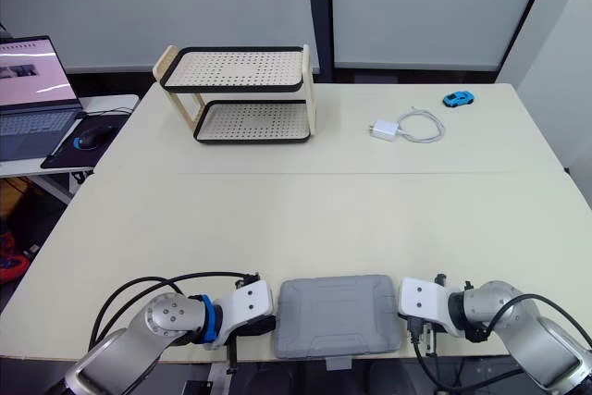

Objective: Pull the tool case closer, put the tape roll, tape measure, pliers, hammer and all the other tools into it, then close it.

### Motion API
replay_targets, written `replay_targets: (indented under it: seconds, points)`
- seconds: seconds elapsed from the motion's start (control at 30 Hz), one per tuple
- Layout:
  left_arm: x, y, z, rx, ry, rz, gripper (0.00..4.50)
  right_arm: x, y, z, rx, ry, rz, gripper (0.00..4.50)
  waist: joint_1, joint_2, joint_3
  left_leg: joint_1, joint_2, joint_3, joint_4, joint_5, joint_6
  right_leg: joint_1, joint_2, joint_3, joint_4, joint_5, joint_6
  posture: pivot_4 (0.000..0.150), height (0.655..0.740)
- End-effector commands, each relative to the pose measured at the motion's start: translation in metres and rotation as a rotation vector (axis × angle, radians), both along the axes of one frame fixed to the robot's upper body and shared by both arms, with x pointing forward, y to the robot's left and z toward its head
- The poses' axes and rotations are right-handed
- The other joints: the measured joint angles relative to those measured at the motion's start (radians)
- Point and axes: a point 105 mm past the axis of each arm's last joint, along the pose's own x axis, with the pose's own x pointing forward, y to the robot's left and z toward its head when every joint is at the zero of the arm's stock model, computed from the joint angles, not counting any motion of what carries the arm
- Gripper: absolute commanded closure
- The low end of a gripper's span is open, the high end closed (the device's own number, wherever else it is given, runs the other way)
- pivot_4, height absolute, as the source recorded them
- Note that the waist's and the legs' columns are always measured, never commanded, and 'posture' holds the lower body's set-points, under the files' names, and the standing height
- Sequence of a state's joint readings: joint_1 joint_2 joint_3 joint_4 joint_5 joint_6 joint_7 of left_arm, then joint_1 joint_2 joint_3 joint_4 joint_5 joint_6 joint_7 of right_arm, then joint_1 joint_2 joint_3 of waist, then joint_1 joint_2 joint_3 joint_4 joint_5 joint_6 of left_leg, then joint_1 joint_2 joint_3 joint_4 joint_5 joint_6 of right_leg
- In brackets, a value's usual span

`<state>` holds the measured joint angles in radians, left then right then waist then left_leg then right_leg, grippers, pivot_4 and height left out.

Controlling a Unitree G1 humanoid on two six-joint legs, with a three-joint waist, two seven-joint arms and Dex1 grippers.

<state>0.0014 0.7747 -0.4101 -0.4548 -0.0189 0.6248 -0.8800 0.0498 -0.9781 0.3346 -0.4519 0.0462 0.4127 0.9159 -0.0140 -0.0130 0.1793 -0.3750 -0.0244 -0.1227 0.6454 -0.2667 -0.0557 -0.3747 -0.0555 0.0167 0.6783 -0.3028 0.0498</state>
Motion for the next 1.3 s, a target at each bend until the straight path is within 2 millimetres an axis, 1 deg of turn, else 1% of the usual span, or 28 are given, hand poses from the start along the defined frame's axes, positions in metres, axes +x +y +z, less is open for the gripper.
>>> replay_targets:
  seconds: [0.03,0.2,0.27,0.33,0.37,0.43,0.47,0.53,0.57,0.63,0.73,0.8,0.9,0.97,1.0,1.03,1.17,1.3]
  points:
    - [0.0,-0.011,0.0,-0.019,-0.015,-0.022,4.5,-0.003,0.014,0.01,0.041,-0.025,0.048,4.47,0.003,0.0,0.0,0.001,0.0,0.0,0.0,0.0,0.0,0.001,0.0,0.0,0.0,0.0,0.0,0.15,0.74]
    - [-0.002,-0.006,-0.002,-0.006,-0.003,-0.024,4.5,-0.003,0.013,0.009,0.036,-0.026,0.04,4.47,0.008,0.0,0.0,0.001,0.0,0.0,0.0,0.0,0.0,0.001,0.0,0.0,0.0,0.0,0.0,0.15,0.74]
    - [-0.001,0.002,-0.001,0.006,-0.004,-0.006,4.5,-0.001,0.009,0.009,0.023,-0.033,0.032,4.47,0.007,0.0,0.0,0.001,0.0,0.0,0.0,0.0,0.0,0.001,0.0,0.0,0.0,0.0,0.0,0.15,0.74]
    - [0.005,0.018,0.002,0.031,-0.027,0.031,4.5,0.001,-0.001,0.011,-0.005,-0.043,0.02,4.47,0.007,-0.001,0.0,0.001,0.0,0.0,0.0,0.0,0.0,0.001,0.0,0.0,0.0,0.0,0.0,0.15,0.74]
    - [0.01,0.029,0.008,0.032,-0.054,0.046,4.5,0.006,-0.008,0.015,-0.015,-0.07,-0.005,4.47,0.007,-0.001,0.001,0.001,0.001,0.0,0.0,0.0,0.0,0.001,0.0,0.0,0.0,0.0,0.0,0.15,0.74]
    - [0.017,0.041,0.02,0.014,-0.097,0.058,4.5,0.013,-0.018,0.024,-0.027,-0.107,-0.039,4.47,0.005,-0.001,0.001,0.001,0.001,0.0,-0.001,0.0,0.0,0.0,0.0,0.0,0.0,0.0,0.0,0.15,0.74]
    - [0.022,0.05,0.03,-0.011,-0.123,0.06,4.5,0.015,-0.028,0.03,-0.044,-0.122,-0.048,4.47,0.005,-0.001,0.001,0.001,0.001,0.0,-0.001,0.0,0.0,0.0,0.001,0.0,0.0,0.0,0.0,0.15,0.74]
    - [0.027,0.06,0.046,-0.067,-0.155,0.061,4.5,0.018,-0.041,0.04,-0.054,-0.137,-0.063,4.47,0.007,-0.001,0.001,0.001,0.002,0.0,-0.001,0.0,0.0,0.0,0.0,-0.001,0.0,0.0,0.0,0.15,0.74]
    - [0.031,0.068,0.055,-0.09,-0.177,0.067,4.32,0.022,-0.046,0.048,-0.034,-0.156,-0.092,4.31,0.007,-0.001,0.001,0.001,0.002,0.0,-0.001,0.0,0.0,0.0,0.0,-0.001,0.0,0.0,0.0,0.15,0.74]
    - [0.035,0.079,0.071,-0.149,-0.191,0.079,3.9,0.027,-0.049,0.065,0.029,-0.178,-0.112,3.86,0.007,-0.001,0.002,0.001,0.002,0.0,-0.001,0.0,0.0,0.0,0.0,-0.001,-0.001,0.0,0.0,0.15,0.74]
    - [0.044,0.097,0.088,-0.186,-0.229,0.123,2.99,0.03,-0.047,0.09,0.111,-0.203,-0.095,2.85,0.006,-0.001,0.002,0.0,0.002,0.0,-0.001,0.0,0.0,0.0,0.0,-0.001,-0.001,0.0,0.0,0.15,0.74]
    - [0.051,0.117,0.1,-0.186,-0.253,0.172,2.28,0.032,-0.051,0.108,0.138,-0.229,-0.077,2.05,0.005,-0.001,0.002,0.001,0.002,0.0,-0.001,0.0,0.0,0.0,0.0,-0.001,-0.001,0.0,0.0,0.15,0.74]
    - [0.059,0.136,0.108,-0.165,-0.284,0.226,1.29,0.039,-0.059,0.123,0.15,-0.271,-0.098,0.93,0.002,-0.002,0.002,0.001,0.001,0.0,-0.001,0.0,0.0,0.0,0.0,-0.001,-0.001,0.0,0.0,0.15,0.74]
    - [0.067,0.147,0.111,-0.126,-0.331,0.258,0.67,0.043,-0.066,0.127,0.152,-0.289,-0.125,0.22,-0.001,-0.002,0.002,0.001,0.001,0.0,-0.001,0.0,0.0,0.0,0.0,-0.001,-0.001,0.0,0.0,0.15,0.74]
    - [0.071,0.151,0.111,-0.114,-0.348,0.28,0.35,0.044,-0.069,0.126,0.154,-0.286,-0.136,0.0,-0.002,-0.002,0.002,0.001,0.001,0.0,-0.001,0.0,0.0,0.0,0.0,-0.001,-0.001,0.0,0.0,0.15,0.74]
    - [0.074,0.152,0.111,-0.113,-0.347,0.296,0.06,0.044,-0.072,0.124,0.155,-0.287,-0.151,0.0,-0.001,-0.002,0.002,0.001,0.001,0.0,-0.001,0.0,0.0,0.0,0.0,-0.001,-0.001,0.0,0.0,0.15,0.74]
    - [0.083,0.155,0.109,-0.103,-0.371,0.33,0.02,0.047,-0.08,0.117,0.147,-0.28,-0.19,0.0,-0.004,-0.002,0.002,0.0,0.001,0.0,-0.001,0.0,0.0,0.0,0.0,-0.001,0.0,0.0,0.0,0.15,0.74]
    - [0.083,0.156,0.106,-0.08,-0.381,0.318,0.02,0.045,-0.083,0.111,0.129,-0.269,-0.185,0.0,-0.013,-0.002,0.002,0.0,0.002,0.0,-0.001,0.0,0.0,-0.001,0.0,-0.001,0.0,0.0,0.0,0.15,0.74]
